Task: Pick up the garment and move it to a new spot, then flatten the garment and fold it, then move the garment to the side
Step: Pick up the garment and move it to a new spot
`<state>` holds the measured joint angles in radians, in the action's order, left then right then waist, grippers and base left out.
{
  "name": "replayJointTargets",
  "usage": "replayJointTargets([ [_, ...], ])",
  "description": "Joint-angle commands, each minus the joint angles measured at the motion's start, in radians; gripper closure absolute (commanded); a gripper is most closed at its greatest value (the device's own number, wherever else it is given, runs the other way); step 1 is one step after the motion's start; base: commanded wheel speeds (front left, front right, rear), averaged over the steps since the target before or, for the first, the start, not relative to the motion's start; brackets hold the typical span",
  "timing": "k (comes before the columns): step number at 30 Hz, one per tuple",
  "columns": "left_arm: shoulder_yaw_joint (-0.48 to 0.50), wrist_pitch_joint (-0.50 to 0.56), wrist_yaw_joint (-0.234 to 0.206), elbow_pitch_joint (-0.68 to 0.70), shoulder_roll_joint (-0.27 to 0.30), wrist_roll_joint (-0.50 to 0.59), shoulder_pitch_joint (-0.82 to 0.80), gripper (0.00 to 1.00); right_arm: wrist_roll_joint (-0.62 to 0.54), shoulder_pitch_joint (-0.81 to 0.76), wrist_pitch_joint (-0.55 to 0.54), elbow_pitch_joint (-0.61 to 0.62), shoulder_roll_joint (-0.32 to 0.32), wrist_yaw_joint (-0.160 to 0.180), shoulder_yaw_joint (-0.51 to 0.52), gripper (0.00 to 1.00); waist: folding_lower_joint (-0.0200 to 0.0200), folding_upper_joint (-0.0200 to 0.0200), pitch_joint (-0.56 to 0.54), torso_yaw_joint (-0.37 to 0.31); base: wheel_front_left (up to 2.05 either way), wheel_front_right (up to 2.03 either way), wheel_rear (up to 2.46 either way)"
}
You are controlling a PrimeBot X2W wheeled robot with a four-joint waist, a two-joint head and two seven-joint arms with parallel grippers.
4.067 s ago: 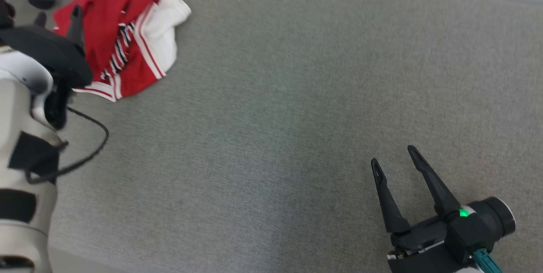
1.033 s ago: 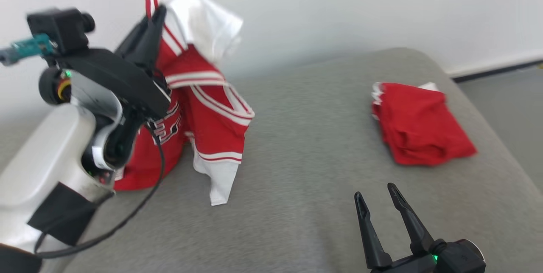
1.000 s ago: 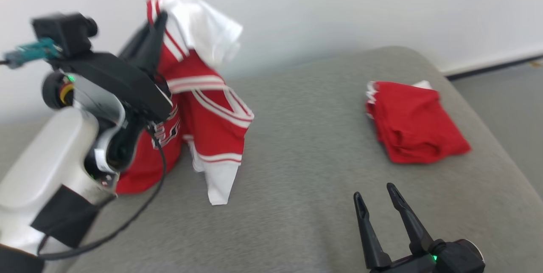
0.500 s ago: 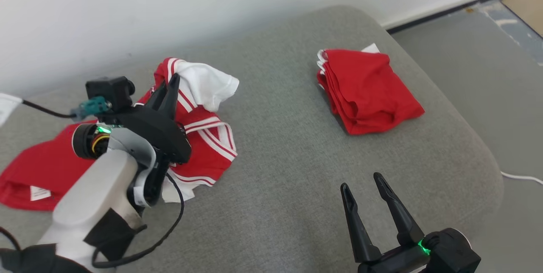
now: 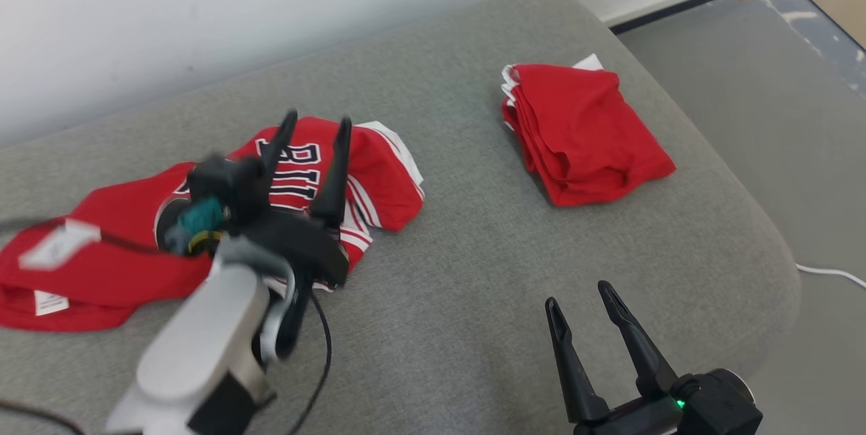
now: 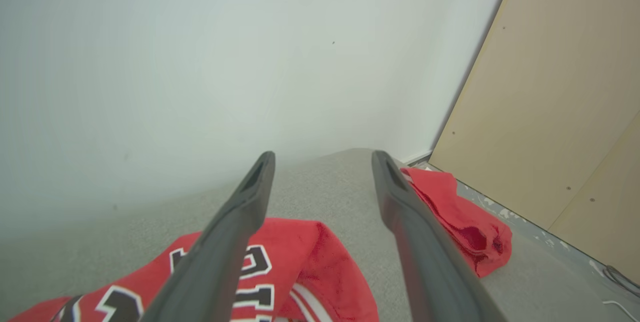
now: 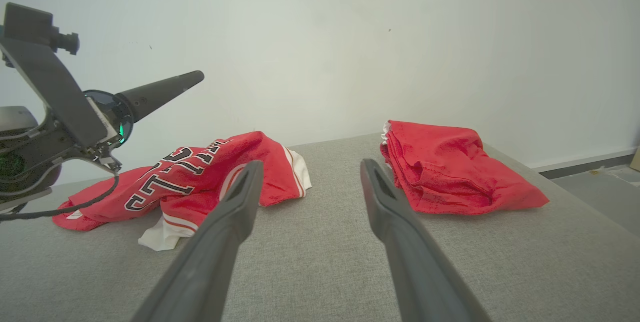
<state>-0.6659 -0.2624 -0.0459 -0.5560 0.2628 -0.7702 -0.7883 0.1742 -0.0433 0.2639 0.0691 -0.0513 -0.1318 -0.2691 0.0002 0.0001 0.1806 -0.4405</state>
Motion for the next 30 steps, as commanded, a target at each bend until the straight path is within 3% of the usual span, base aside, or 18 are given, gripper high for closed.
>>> replayJointTargets([
  [1, 0.027, -0.003, -0.008, 0.053, -0.001, 0.039, 0.082, 0.0, -0.01, -0.012, 0.0, -0.007, 0.001, 0.002, 0.001, 0.0, -0.0002, -0.0001, -0.058, 0.06, 0.0, 0.0, 0.0],
  [8, 0.115, -0.003, -0.028, 0.244, -0.001, 0.186, 0.327, 0.0, -0.024, -0.026, 0.0, -0.026, 0.001, 0.002, 0.011, 0.0, -0.0002, -0.0001, -0.129, 0.158, 0.0, 0.0, 0.0],
  [14, 0.235, -0.003, -0.012, 0.367, -0.033, 0.273, 0.527, 0.0, -0.031, -0.048, 0.0, -0.033, 0.001, 0.002, 0.027, 0.0, -0.0002, -0.0001, -0.171, 0.237, 0.0, 0.0, 0.0],
  [22, 0.378, -0.003, -0.019, 0.442, -0.08, 0.381, 0.704, 0.0, -0.034, -0.071, 0.0, -0.02, 0.001, 0.002, 0.068, 0.0, -0.0002, -0.0001, -0.206, 0.29, 0.0, 0.0, 0.0],
  [30, 0.531, -0.003, 0.011, 0.542, -0.146, 0.484, 0.863, 0.0, -0.032, -0.131, 0.0, 0.024, 0.001, 0.002, 0.136, 0.0, -0.0002, -0.0001, -0.25, 0.333, 0.0, 0.0, 0.0],
])
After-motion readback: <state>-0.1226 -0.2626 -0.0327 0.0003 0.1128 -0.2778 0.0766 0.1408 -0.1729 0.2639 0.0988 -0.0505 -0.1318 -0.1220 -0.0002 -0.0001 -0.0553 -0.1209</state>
